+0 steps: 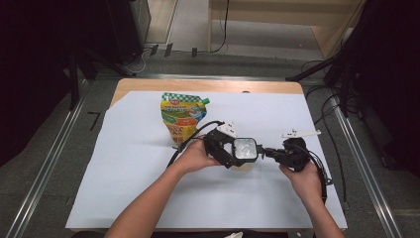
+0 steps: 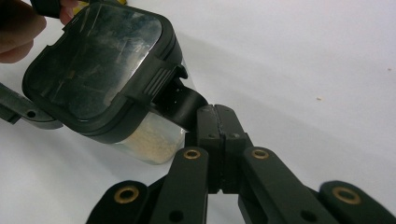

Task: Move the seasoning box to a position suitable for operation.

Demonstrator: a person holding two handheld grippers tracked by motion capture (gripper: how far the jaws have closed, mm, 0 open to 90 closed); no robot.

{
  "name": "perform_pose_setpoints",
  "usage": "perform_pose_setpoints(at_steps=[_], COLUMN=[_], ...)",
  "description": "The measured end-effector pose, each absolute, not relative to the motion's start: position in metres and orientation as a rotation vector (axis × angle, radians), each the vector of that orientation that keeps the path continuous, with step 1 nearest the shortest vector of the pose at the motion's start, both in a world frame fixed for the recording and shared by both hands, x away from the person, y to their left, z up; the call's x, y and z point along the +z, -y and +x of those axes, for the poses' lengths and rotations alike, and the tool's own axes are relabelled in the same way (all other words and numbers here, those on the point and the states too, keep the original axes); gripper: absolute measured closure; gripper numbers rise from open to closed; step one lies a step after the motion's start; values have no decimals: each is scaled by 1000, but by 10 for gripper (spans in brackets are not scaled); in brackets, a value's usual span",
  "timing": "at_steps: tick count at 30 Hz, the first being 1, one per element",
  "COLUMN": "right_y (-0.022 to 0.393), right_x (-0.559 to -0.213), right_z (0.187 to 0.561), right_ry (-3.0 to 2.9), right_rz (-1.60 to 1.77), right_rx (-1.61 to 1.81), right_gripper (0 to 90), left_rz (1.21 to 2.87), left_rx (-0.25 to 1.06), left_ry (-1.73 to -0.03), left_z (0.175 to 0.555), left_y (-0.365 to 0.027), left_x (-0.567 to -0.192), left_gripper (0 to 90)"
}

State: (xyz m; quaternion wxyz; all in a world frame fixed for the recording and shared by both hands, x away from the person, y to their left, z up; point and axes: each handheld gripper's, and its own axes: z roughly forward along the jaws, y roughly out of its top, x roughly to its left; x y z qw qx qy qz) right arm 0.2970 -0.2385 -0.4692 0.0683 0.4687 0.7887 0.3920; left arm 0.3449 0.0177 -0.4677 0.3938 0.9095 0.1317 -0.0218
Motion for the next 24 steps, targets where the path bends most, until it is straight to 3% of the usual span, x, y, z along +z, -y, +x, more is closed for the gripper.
perform_pose_setpoints(at_steps=[24], right_y=[238], right_x=[-470], right_z=[297], right_ry=[-2374], right_rz=[1412], right_rx=[1173], right_gripper=[900], left_rz=[2333], left_rx=[21], left_ry=[-295], left_z=[340], left_y=[-16], left_x=[-455], left_gripper=[164])
